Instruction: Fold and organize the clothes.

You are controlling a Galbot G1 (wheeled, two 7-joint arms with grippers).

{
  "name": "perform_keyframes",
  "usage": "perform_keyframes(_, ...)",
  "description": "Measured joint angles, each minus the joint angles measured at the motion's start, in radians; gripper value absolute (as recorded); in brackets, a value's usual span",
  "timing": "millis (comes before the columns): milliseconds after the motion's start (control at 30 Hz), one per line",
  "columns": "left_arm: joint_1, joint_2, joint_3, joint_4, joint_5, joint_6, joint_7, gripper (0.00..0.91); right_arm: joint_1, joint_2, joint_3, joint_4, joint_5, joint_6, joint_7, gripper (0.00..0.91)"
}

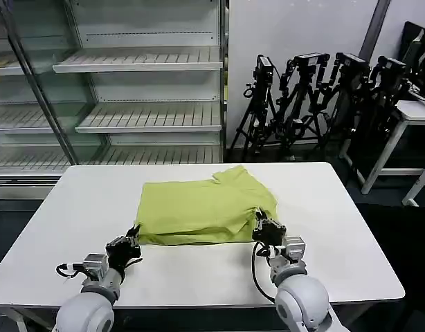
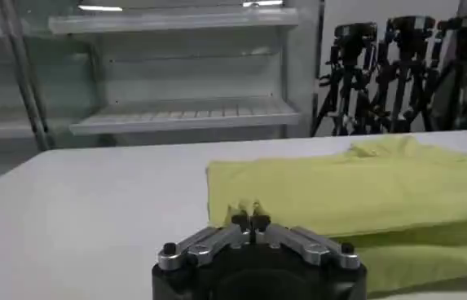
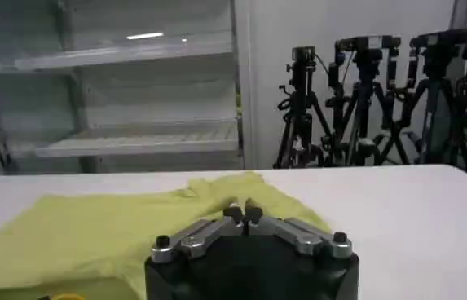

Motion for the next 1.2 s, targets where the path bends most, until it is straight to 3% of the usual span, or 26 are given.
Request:
perform_keyframes(500,-0.078,-0.005,0.037,0.087,0.016,-0.014,-0.006,0.03,0.07,0.027,-0.017,-0.111,-0.025,0.01,-0.002,0.02)
perform_keyframes(533,-0.083,-0.005,0.039,0.093,0.016,-0.015,-0.007,0.03,0.072,0.028,-0.018,-0.116,-0.026,0.01,-0.003,0.222)
perform_keyframes(567,-0.087,-0.005,0.041,0.098,0.017,-0.015,-0.007,0.181,0.073,0.029,-0.019,-0.122,-0.029,0.008,-0.005,0.494)
perform_keyframes(600,-0.092,-0.006,0.043,0.103,0.018,-0.015,-0.007,0.393,0.075,0.031,-0.019,-0.127,-0.032,0.008,-0.007,0.907)
perform_keyframes(633,-0.096,-0.007,0.045,0.107,0.019,-0.015,-0.007,0.907,0.075,0.032,-0.02,-0.131,-0.034,0.008,-0.009,0.907)
perform_keyframes(1200,-0.06,-0.031,0.014,0.091,0.01,-0.01,-0.011,0.907,0.022,0.012,0.014,-0.094,-0.059,0.013,-0.04,0.907)
